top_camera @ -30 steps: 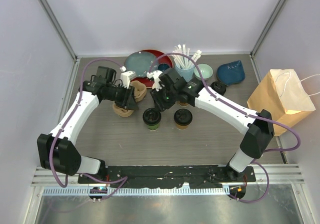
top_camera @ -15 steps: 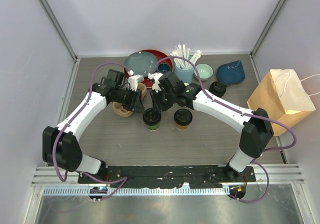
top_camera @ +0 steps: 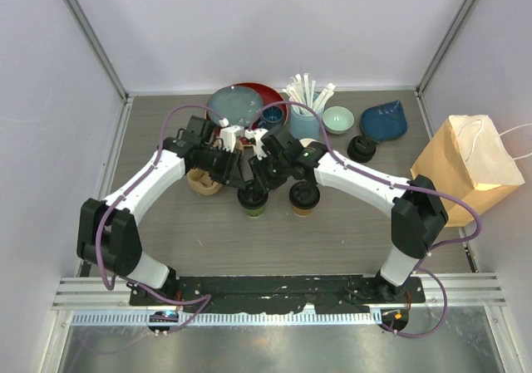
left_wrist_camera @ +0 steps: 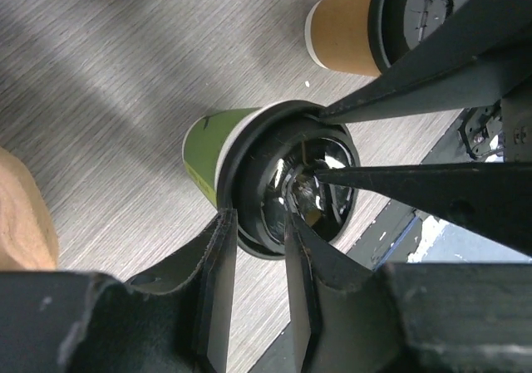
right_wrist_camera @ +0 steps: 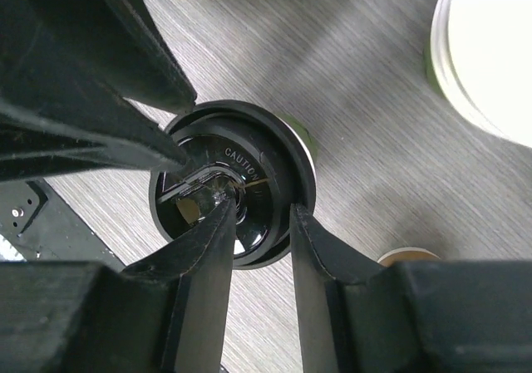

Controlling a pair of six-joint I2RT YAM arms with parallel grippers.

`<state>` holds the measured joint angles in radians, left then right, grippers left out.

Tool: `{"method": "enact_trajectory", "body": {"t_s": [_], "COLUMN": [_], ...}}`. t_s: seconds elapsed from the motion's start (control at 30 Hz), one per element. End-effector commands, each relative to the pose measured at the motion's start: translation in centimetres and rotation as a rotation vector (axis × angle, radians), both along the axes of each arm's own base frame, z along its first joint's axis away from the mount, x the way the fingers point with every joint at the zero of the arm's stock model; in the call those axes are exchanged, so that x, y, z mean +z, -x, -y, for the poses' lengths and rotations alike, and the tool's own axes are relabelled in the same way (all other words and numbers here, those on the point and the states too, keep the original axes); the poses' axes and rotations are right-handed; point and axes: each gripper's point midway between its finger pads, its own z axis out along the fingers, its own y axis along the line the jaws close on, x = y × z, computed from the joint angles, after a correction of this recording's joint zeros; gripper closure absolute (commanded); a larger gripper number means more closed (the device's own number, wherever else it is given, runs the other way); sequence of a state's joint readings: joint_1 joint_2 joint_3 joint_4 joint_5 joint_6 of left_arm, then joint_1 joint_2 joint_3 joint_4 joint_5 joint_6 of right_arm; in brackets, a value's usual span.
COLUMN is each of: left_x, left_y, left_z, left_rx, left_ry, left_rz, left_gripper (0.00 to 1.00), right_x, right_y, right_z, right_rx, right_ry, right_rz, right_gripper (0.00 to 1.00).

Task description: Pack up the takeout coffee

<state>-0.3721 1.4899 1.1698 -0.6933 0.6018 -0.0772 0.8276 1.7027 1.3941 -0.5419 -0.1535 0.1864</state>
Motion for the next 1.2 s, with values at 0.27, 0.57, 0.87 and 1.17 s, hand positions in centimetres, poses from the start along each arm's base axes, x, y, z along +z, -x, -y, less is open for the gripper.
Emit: {"method": "enact_trajectory", "body": {"t_s": [0.27, 0.57, 0.87, 1.17], "left_x": [-5.9, -8.2, -0.4, 1.7], "left_y": [1.1, 2.3, 0.6, -0.2], "left_z": [0.1, -1.4, 0.8, 0.7], "left_rx": [-0.021, -0.026, -0.077, -0.061], "left_ry": [-0.045, -0.131, 0.030, 0.030], "left_rz": [-0.188, -0.217, -0.057, -0.014], "left_gripper": [0.80, 0.83, 0.71, 0.68], "right_x": [-3.0, -5.4, -1.5, 2.9], "right_y": [1.1, 2.2, 1.0, -0.6], "right_z": [0.2, 0.9, 0.3, -0.7], "right_rx": [0.026, 0.011, 0.018, 0.040], "right_ry": [-0.031, -0.028, -0.058, -0.086], "right_rz": [-0.048, -0.099, -0.025, 0.058], "right_gripper": [0.68, 0.71, 0.64, 0.59]}}
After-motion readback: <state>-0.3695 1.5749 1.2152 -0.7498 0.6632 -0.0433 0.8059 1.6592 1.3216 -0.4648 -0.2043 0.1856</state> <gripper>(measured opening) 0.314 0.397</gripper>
